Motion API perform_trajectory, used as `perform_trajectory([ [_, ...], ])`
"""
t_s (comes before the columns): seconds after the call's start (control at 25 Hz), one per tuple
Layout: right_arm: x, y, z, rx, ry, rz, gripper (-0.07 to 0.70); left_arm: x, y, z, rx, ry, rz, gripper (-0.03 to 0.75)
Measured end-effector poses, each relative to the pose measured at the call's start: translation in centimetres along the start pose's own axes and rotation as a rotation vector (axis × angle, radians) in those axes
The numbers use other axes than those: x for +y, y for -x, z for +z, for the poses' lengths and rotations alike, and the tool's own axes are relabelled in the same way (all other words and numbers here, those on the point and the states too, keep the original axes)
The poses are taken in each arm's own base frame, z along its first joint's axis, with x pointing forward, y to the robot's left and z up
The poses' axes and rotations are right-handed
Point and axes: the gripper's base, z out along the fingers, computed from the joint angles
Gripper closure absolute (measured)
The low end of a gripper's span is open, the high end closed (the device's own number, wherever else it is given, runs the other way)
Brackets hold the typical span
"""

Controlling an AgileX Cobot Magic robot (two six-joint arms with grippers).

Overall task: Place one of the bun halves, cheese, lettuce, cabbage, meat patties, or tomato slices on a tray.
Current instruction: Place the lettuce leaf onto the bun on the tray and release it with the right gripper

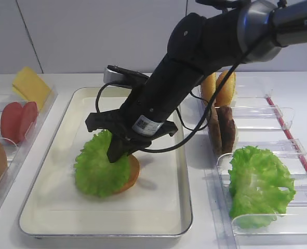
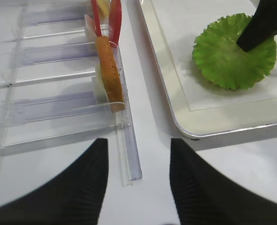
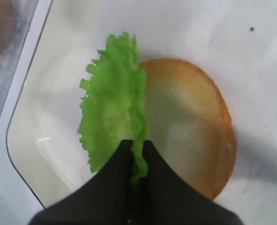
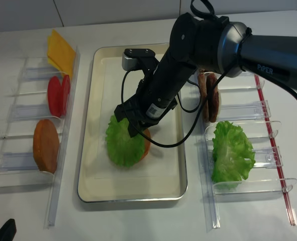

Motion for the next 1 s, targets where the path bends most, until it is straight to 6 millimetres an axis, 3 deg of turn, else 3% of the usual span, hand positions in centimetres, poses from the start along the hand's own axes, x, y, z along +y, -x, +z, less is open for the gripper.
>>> perform_trajectory([
  [0.44,-0.11,-0.02,0.0,0.002,-0.013,-0.007,0.552,0.0,0.0,0.0,0.0,0.0,0.0,0.42],
  [0.8,-0.45,-0.11,-0.01,0.013,-0.049,-0.039,0.271,0.0,0.0,0.0,0.0,0.0,0.0,0.421],
  [1.0,-0.9,-0.33,-0.4,0.04,-0.122,-0.077,0.194,0.0,0.0,0.0,0.0,0.0,0.0,0.421],
])
